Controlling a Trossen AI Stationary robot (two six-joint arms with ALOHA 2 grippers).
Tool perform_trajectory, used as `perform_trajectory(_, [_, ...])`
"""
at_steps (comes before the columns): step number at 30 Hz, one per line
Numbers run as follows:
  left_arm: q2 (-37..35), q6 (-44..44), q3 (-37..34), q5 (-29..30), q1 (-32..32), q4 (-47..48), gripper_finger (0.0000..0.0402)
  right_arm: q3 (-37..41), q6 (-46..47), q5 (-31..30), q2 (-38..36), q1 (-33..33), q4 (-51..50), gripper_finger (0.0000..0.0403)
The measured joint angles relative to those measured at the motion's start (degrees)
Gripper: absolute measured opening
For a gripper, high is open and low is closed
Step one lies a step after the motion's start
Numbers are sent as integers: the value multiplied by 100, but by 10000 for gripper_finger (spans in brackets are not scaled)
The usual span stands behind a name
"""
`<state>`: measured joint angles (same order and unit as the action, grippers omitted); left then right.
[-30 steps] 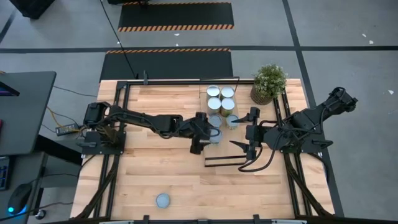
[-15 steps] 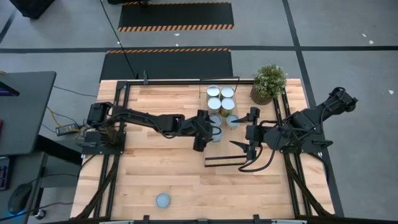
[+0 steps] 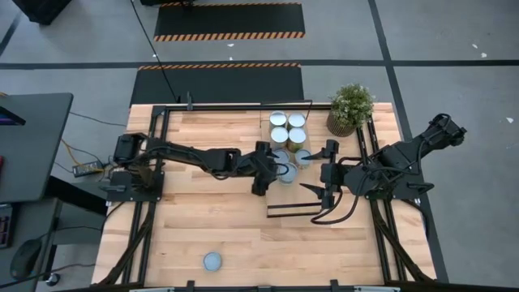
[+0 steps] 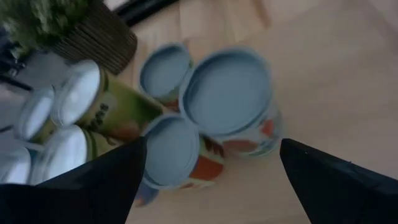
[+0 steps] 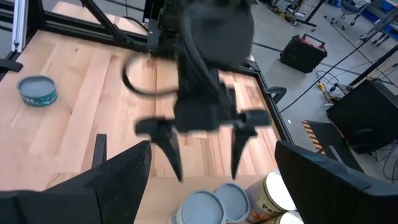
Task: Pick and place cans onto a shelf
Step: Put the canned tuna on the shelf
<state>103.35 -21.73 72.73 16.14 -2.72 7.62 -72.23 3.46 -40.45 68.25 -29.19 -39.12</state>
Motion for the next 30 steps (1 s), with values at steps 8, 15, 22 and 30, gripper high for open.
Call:
perform_trajectory(8, [-952, 755, 17, -94, -530, 1634, 375, 0, -25, 0, 0, -2, 8, 350])
perform_trajectory(15, [-1332, 3295, 20, -1396, -1210, 3167, 375, 0, -4, 2, 0, -48, 22, 350])
perform_trajectory(22, [-907, 4818, -9, -1906, -2627, 3151, 375, 0, -2, 7, 0, -48, 51, 350])
perform_trajectory(30, [-544, 5783, -7, -694, -3956, 2718, 375, 0, -22, 9, 0, -48, 54, 350])
